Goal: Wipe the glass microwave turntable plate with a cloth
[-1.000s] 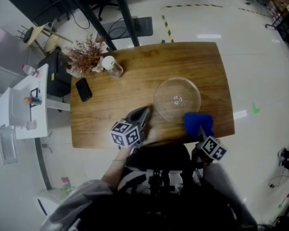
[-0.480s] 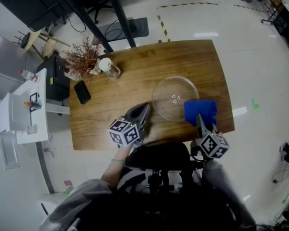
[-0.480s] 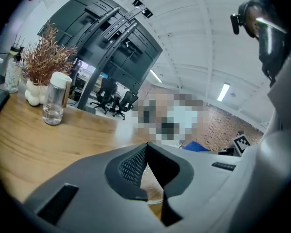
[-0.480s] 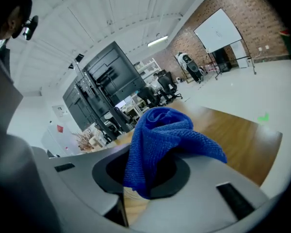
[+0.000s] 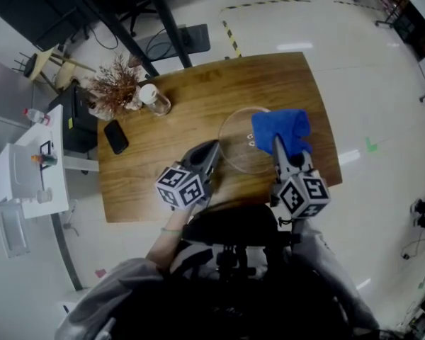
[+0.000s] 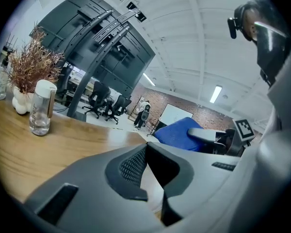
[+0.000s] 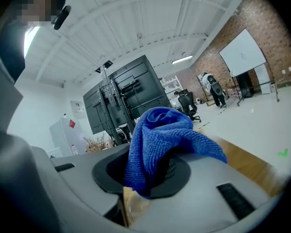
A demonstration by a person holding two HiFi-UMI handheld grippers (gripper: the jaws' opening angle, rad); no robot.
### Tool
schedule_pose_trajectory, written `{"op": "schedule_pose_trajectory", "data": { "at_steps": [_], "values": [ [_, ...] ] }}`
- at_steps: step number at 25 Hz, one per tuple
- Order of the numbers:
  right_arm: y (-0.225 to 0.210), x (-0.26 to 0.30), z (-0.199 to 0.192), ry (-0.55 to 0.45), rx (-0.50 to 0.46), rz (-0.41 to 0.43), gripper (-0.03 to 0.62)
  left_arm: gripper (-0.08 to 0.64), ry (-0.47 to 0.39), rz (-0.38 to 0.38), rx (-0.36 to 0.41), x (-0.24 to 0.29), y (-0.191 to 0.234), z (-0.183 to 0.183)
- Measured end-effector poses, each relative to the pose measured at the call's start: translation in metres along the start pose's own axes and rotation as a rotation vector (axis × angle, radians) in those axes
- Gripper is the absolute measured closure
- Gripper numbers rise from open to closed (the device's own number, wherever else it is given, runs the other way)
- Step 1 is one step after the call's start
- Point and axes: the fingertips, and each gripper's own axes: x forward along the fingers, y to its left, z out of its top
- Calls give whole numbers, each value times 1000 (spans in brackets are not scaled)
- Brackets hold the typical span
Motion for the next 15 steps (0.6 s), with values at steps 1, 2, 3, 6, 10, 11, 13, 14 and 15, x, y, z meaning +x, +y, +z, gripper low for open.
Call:
{"op": "schedule_pose_trajectory", "data": {
  "at_steps": [1, 2, 3, 6, 10, 11, 13, 14, 15],
  "values": [
    [3, 0, 0, 6, -26, -4, 514, 560, 3, -4, 1, 1, -1, 0],
    [5, -1, -1, 12, -44, -7, 514, 560, 3, -7, 2, 2, -2, 0],
    [6, -1, -2, 16, -55, -7, 514, 560, 2, -11, 3, 3, -3, 0],
    [9, -1, -5, 23, -64, -1, 515, 560, -10, -21, -2, 3, -3, 4],
    [10, 1, -6, 30, -88, 5, 515, 560, -19, -27, -6, 4, -5, 5],
    [10, 0, -6, 34, -93, 0, 515, 560, -18, -30, -6, 5, -5, 4],
    [11, 1, -5, 40, -101, -1, 515, 560, -13, -34, -5, 7, -6, 4],
    [11, 1, -5, 44, -106, 2, 515, 560, -12, -34, -4, 8, -7, 4],
    [12, 1, -6, 48, -113, 5, 515, 560, -12, -34, -3, 8, -7, 4]
  ]
}}
